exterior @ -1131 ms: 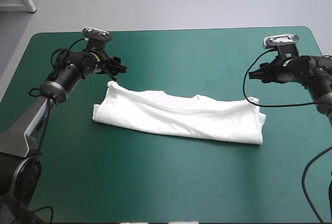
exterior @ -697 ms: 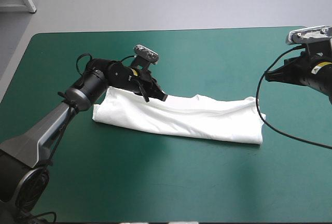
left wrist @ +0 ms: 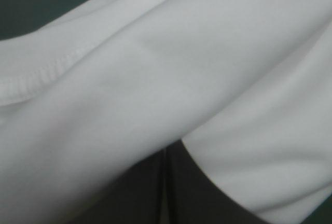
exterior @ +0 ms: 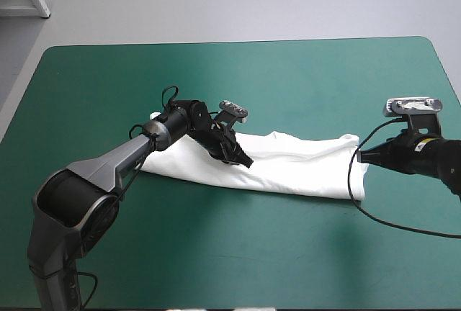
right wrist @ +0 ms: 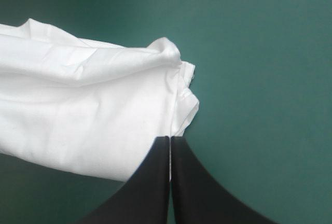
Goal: Fold the cloth
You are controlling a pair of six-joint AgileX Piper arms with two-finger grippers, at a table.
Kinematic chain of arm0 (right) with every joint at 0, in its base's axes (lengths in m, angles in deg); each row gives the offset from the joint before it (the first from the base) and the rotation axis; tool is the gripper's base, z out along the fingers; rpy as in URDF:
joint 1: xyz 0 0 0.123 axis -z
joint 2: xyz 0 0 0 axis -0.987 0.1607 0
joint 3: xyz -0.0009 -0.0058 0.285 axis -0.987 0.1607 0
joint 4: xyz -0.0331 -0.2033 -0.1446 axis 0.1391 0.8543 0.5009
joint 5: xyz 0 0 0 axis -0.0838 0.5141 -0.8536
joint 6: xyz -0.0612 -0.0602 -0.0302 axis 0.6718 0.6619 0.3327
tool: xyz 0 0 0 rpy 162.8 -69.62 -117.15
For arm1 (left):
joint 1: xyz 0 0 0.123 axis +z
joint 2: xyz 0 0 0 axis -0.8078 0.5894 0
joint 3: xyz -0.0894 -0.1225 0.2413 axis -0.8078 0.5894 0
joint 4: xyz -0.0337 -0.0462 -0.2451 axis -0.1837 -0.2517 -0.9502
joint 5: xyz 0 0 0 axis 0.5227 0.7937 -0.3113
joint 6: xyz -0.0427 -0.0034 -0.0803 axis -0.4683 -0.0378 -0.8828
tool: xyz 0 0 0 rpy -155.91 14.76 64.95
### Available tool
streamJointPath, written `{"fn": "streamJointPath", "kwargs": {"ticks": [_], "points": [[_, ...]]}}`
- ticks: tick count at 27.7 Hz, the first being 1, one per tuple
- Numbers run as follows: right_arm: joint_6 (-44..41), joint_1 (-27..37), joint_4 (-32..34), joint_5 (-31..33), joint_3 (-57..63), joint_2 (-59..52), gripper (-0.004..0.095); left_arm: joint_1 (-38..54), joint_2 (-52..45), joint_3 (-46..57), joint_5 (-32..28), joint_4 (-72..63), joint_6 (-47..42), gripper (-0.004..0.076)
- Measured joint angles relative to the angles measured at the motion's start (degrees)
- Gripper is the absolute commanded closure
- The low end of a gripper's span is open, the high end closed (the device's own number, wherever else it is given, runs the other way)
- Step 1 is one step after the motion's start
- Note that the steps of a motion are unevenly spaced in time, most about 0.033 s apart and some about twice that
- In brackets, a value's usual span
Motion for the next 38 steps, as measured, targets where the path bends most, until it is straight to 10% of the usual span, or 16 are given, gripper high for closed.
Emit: {"fn": "streamJointPath", "kwargs": {"ticks": [7,25,35,38], "points": [[0.35,0.0,-1.5,-2.54,5.7,4.19,0.0155,0.0,1.09,-0.76,0.07,-0.87,0.17,0.0703],[9.04,0.0,-8.11,-12.56,5.71,25.44,0.0388,0.0,1.15,-0.81,0.28,-1.0,0.23,0.0705],[14.89,0.48,-12.56,-11.93,4.91,28.78,0.0925,0.0,1.2,-0.81,0.18,-1.0,0.34,0.0705],[16.42,0.48,-14.16,-11.27,4.85,29.1,0.0921,0.0,1.2,-0.81,0.16,-1.0,0.39,0.0705]]}}
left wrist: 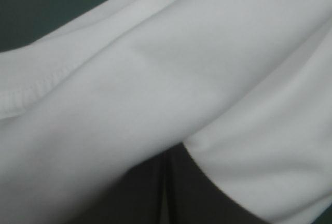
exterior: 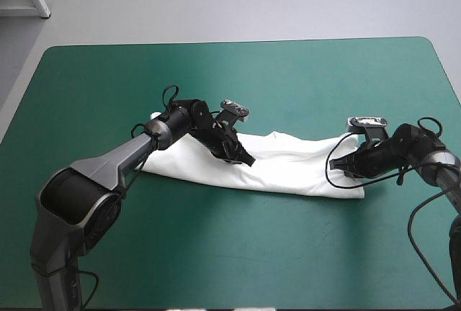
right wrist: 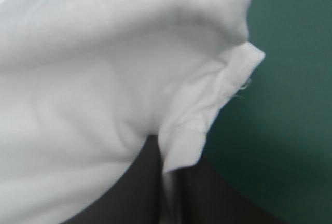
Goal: Fold the cloth
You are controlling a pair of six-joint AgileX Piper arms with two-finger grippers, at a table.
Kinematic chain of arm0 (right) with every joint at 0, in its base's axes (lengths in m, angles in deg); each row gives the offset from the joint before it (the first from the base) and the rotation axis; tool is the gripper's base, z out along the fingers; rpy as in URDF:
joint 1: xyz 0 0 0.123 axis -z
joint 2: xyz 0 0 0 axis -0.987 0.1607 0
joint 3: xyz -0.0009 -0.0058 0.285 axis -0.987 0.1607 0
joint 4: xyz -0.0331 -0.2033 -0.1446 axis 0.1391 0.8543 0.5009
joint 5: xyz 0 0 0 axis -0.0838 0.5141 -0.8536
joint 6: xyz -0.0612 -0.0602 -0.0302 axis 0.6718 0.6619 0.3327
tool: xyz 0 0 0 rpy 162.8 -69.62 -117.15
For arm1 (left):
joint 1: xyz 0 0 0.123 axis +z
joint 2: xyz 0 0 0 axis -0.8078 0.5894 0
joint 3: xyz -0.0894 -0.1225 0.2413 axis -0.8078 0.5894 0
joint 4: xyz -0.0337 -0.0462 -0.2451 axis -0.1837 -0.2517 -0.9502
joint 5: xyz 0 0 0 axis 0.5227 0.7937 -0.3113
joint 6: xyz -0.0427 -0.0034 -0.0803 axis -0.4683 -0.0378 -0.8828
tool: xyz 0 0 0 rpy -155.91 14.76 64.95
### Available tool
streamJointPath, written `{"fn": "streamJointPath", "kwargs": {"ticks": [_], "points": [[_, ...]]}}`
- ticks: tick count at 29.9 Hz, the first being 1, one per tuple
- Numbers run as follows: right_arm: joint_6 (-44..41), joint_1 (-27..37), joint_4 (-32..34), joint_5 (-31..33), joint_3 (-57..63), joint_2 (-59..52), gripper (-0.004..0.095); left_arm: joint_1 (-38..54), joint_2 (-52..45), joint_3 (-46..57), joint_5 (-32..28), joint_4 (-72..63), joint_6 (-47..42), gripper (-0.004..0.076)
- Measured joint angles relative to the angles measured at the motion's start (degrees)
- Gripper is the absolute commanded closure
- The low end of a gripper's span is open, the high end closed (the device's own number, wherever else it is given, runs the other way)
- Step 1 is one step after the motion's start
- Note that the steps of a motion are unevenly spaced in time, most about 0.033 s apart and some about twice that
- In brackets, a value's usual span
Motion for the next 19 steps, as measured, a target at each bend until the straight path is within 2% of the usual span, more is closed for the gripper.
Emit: {"fn": "streamJointPath", "kwargs": {"ticks": [7,12,19], "points": [[1.5,0.06,-0.32,0.71,0.11,-1.31,0.0921,0.09,0.0,0.0,-0.07,-0.06,0.0,0.0705],[1.68,0.06,-0.89,3.16,0.35,-7.05,0.0922,0.09,0.0,0.0,-0.11,-0.06,0.0,0.0705],[4.04,0.06,-6.25,7.3,-3.22,-14.9,0.0922,0.09,0.0,0.0,-0.28,-0.06,0.0,0.0705]]}}
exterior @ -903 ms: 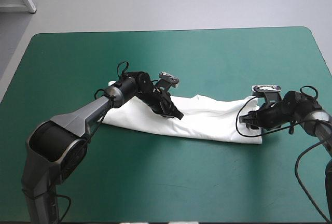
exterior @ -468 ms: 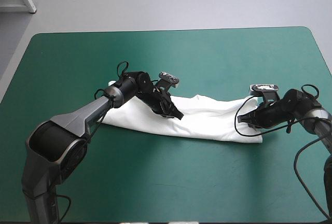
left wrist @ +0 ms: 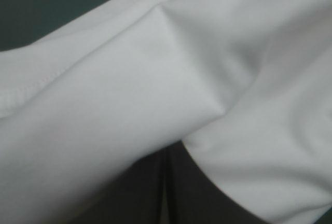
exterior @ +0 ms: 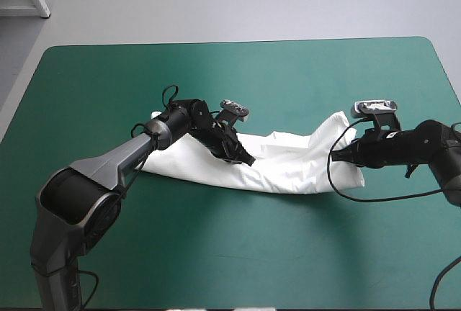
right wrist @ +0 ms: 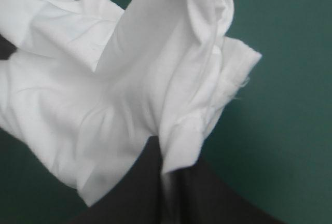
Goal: Fold the cloth
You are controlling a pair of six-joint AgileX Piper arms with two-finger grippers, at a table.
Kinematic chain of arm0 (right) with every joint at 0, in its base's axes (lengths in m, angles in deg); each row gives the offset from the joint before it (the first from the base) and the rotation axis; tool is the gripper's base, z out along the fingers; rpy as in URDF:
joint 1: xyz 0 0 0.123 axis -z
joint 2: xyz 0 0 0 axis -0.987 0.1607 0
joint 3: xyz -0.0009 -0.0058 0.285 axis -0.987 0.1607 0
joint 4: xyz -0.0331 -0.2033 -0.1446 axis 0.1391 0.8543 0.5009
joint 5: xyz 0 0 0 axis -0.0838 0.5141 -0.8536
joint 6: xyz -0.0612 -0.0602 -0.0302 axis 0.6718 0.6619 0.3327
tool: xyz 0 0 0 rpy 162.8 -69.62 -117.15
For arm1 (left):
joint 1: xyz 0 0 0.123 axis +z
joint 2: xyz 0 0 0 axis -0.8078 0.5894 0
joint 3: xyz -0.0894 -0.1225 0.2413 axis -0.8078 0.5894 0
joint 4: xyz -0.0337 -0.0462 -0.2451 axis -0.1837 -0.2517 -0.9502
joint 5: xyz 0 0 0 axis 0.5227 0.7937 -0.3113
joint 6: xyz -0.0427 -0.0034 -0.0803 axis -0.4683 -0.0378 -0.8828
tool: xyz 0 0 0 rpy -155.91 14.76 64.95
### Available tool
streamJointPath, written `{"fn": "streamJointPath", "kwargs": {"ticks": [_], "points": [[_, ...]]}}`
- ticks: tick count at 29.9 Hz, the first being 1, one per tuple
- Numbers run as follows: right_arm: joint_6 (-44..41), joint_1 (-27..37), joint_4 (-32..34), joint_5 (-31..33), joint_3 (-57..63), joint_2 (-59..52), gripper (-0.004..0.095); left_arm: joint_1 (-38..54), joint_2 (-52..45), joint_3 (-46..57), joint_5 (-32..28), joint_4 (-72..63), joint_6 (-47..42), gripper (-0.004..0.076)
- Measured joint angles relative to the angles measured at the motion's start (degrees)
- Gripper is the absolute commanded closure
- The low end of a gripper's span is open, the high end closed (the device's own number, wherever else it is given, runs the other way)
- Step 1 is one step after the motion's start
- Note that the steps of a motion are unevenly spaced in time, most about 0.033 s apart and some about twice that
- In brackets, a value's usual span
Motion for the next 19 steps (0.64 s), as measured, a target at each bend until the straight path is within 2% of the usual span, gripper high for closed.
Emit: {"fn": "streamJointPath", "kwargs": {"ticks": [7,11,15,19], "points": [[2.17,-0.05,-5.35,5.13,-6.0,-0.53,0.0921,-0.08,-0.8,0.0,-1.11,0.9,-0.07,0.0705],[2.37,-0.05,-7.71,6.64,-11.46,-0.53,0.0921,0.16,-3.62,-1.86,-1.91,8.6,-2.29,0.0705],[2.42,-0.91,-9.76,10.28,-16.91,1.0,0.0921,1.47,-9.56,-8.15,0.92,20.28,-6.39,0.0704],[2.13,-5.34,-10.26,12.74,-21.55,4.92,0.0921,3.78,-14.89,-12.95,4.87,29.92,-10.56,0.0704]]}}
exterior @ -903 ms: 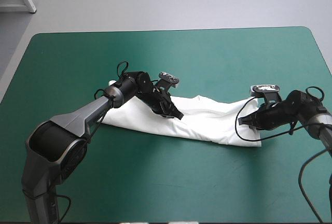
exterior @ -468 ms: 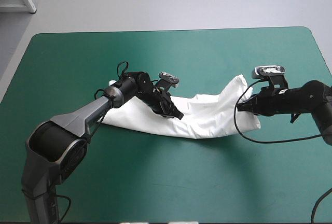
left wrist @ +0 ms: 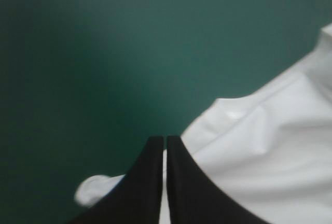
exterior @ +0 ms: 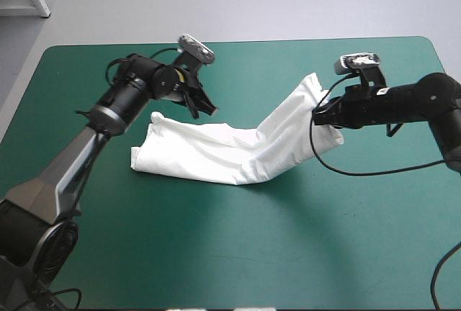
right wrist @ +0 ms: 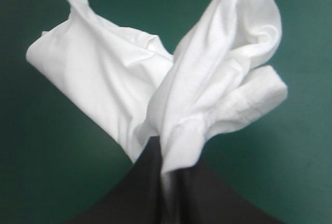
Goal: Fold the cloth
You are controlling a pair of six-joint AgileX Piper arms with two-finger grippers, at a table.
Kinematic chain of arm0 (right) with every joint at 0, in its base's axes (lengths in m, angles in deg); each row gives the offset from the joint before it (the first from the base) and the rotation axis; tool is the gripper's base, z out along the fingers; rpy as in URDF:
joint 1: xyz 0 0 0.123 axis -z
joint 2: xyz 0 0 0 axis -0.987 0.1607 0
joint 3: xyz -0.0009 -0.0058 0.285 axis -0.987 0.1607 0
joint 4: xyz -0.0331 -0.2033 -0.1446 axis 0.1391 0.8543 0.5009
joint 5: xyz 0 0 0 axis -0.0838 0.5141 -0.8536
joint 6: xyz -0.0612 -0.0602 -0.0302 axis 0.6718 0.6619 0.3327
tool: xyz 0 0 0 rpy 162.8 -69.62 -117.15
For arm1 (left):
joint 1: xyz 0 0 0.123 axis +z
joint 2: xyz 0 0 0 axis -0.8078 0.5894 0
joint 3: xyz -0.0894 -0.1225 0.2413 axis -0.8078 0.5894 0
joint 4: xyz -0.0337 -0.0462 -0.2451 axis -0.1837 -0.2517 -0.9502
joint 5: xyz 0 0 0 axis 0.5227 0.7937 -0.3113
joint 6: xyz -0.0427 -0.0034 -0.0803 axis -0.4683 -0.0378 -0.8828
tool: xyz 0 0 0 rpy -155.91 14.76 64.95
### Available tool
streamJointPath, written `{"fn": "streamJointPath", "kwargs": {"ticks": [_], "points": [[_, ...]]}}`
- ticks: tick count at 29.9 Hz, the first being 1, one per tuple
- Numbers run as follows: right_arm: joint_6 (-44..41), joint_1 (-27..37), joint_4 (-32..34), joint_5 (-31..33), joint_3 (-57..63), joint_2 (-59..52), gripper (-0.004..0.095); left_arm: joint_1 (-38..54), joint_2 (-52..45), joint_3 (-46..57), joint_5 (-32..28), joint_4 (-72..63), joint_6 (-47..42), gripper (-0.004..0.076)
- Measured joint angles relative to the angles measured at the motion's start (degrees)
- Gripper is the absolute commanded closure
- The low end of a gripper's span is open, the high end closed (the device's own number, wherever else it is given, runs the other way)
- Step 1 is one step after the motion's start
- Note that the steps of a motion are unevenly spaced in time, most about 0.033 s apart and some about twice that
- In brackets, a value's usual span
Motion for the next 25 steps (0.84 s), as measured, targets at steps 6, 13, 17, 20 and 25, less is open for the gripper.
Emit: {"fn": "streamJointPath", "kwargs": {"ticks": [6,13,17,20,25], "points": [[-1.75,-10.68,-0.25,-0.64,-7.29,8.98,0.0921,5.69,-8.94,-3.61,6.38,8.91,-2.15,0.0705],[-3.9,-21.4,-0.37,-1.79,-20.32,22.29,0.0921,9.14,-18.11,-4.16,9.32,11.92,-3.43,0.0705],[-6.2,-25.28,-0.1,-1.17,-31.28,31.4,0.0921,9.19,-20.65,-4.16,10.11,12.64,-4.48,0.0705],[-8.25,-27.16,0.18,1.3,-40.44,38.25,0.0921,9.19,-21.06,-4.16,10.81,12.64,-4.76,0.0705],[-11.98,-29.94,0.46,5.94,-55.3,48.76,0.0921,9.19,-20.99,-4.16,12.05,12.69,-4.87,0.0705]]}}
